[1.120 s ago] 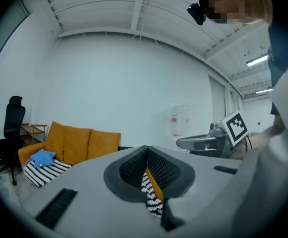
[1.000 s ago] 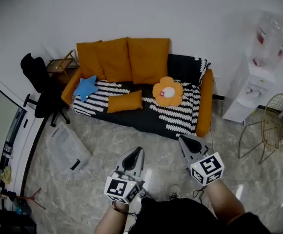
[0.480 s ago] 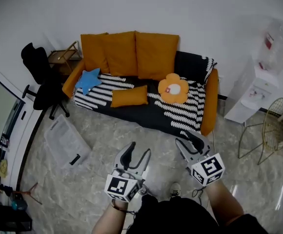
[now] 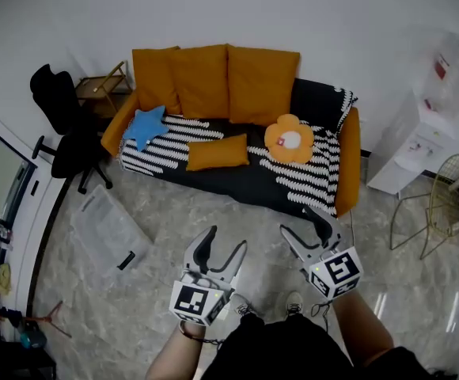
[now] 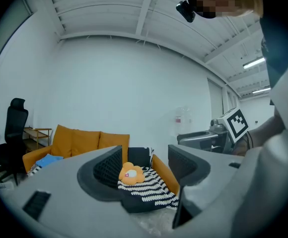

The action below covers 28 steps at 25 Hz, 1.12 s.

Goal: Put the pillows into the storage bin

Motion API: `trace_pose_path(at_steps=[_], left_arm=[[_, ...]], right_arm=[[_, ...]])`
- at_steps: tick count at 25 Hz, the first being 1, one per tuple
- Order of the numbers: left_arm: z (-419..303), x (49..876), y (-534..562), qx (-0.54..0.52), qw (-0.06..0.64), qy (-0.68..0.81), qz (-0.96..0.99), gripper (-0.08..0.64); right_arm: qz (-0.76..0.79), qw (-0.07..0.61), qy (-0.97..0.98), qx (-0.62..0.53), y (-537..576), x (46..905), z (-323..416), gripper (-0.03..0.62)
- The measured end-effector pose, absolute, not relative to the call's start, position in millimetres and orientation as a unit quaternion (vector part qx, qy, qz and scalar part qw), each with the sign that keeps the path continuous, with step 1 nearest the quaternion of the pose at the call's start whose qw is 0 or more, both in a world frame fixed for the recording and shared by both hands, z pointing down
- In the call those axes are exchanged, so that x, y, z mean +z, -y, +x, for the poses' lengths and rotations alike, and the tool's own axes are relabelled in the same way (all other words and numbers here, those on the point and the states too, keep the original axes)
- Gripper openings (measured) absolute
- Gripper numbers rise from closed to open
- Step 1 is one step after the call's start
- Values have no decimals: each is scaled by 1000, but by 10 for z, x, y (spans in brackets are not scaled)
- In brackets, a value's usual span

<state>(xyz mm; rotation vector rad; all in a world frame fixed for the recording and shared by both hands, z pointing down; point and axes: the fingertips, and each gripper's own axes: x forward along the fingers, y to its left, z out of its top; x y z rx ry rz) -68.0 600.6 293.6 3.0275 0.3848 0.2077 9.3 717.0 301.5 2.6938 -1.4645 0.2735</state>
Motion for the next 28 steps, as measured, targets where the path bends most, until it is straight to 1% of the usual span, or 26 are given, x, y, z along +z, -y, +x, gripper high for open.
trace_pose_path(at_steps=[13,16,22,28], left_arm=[[-787,2904,-5339,51,37,-153,986,276],[-785,2952,-5300,57,48,-148,986,276],[-571,3002,-5311,61,52,-134,988,276],[-129,2988,-5418,71,53,-106,990,276]], right_arm=[[883,59,459,80,-6553,2956,-73,307],[881,62,461,82,-6520,2981,-33,308],[873,64,475,85,-6502,3045,255,308],[859,54,502,87,-6548,3110,797,310]])
